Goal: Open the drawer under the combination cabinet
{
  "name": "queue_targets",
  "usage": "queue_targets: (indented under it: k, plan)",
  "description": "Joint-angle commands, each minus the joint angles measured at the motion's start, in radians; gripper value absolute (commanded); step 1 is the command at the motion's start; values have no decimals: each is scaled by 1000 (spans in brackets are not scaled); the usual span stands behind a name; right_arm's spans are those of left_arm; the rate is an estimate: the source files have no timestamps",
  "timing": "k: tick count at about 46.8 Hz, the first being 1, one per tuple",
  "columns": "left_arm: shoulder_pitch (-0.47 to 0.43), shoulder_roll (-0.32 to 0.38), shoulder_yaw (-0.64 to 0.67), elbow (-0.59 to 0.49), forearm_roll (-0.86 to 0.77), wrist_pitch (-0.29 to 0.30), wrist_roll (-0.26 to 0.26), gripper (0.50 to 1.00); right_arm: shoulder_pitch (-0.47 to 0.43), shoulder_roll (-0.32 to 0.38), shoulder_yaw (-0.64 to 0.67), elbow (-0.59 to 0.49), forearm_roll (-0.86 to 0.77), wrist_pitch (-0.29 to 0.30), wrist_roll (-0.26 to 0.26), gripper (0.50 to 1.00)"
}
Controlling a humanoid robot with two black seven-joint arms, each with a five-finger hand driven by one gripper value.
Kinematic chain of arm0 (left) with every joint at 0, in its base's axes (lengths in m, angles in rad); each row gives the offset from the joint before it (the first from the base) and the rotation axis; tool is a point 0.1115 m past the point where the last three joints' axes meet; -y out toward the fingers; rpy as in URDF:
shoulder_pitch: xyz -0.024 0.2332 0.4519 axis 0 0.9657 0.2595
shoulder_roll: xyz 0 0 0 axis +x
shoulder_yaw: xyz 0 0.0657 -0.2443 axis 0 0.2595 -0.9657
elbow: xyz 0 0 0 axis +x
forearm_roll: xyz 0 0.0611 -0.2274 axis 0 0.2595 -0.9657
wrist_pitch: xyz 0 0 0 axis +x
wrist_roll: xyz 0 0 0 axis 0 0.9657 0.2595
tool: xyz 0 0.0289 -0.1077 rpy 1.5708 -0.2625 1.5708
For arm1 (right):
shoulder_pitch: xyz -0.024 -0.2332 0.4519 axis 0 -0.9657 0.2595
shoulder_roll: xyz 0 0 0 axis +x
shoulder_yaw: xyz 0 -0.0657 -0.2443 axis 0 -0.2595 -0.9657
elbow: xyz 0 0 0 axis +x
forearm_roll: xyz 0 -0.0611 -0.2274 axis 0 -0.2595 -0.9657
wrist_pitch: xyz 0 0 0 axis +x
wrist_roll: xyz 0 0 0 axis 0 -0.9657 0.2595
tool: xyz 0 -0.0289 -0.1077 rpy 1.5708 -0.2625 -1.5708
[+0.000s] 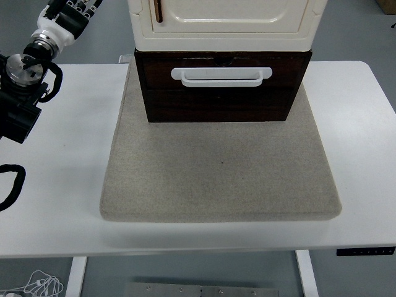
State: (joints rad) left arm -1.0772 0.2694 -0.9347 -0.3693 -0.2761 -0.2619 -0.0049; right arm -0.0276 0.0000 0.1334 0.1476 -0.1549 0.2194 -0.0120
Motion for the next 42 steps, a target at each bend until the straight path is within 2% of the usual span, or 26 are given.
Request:
queue_targets:
  k: [1, 23, 42]
  plan:
    - [2, 1, -1, 1, 0, -2, 2, 1000, 0, 0, 0, 0, 0, 0, 0, 926]
    - [-7, 13, 19, 4, 23, -10, 0, 1000, 0, 0, 0, 0, 0, 0, 0, 926]
    - [-113, 85, 19, -3, 83, 0, -1, 1000, 0, 0, 0, 0, 0, 0, 0, 926]
